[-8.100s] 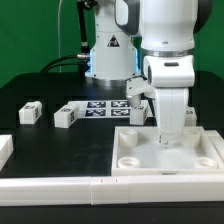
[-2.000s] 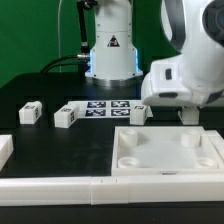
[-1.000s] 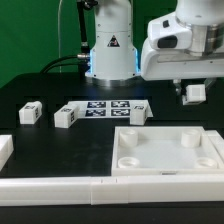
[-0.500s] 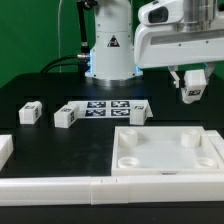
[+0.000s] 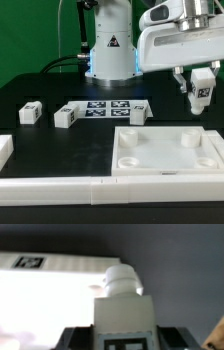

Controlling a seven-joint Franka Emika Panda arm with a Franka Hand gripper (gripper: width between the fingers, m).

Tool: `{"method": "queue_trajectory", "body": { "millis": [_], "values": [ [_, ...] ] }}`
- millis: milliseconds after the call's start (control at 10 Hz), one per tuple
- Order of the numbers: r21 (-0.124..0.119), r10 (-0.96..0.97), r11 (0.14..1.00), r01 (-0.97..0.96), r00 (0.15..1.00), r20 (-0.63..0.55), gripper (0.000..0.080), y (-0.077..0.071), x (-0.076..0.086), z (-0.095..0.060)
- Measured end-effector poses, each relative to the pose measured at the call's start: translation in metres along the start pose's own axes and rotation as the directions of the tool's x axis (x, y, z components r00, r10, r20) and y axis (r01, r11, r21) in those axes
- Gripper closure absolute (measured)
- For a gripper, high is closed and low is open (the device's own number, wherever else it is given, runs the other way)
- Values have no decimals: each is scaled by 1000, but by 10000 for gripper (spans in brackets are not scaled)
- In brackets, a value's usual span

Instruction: Assemble one leg

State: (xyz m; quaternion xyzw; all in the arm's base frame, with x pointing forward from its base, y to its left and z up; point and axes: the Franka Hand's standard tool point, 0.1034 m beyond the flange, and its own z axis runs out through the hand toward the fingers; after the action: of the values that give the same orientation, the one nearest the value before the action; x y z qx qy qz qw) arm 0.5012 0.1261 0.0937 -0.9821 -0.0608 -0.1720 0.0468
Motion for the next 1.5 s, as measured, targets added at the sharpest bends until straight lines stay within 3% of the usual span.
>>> {"method": "queue_trajectory", "body": {
  "millis": [300,900,1000,1200,1500],
  "values": [
    [-11,-58,998,58,997,-52,509,20,46,14],
    [-15,-61,998,60,995,-81,509,19,45,18],
    [-29,-68,998,64,982,-175,509,21,54,19],
    [-20,-68,998,66,987,-145,509,19,60,36],
    [-17,-67,998,65,985,-156,509,19,79,48]
  ]
}}
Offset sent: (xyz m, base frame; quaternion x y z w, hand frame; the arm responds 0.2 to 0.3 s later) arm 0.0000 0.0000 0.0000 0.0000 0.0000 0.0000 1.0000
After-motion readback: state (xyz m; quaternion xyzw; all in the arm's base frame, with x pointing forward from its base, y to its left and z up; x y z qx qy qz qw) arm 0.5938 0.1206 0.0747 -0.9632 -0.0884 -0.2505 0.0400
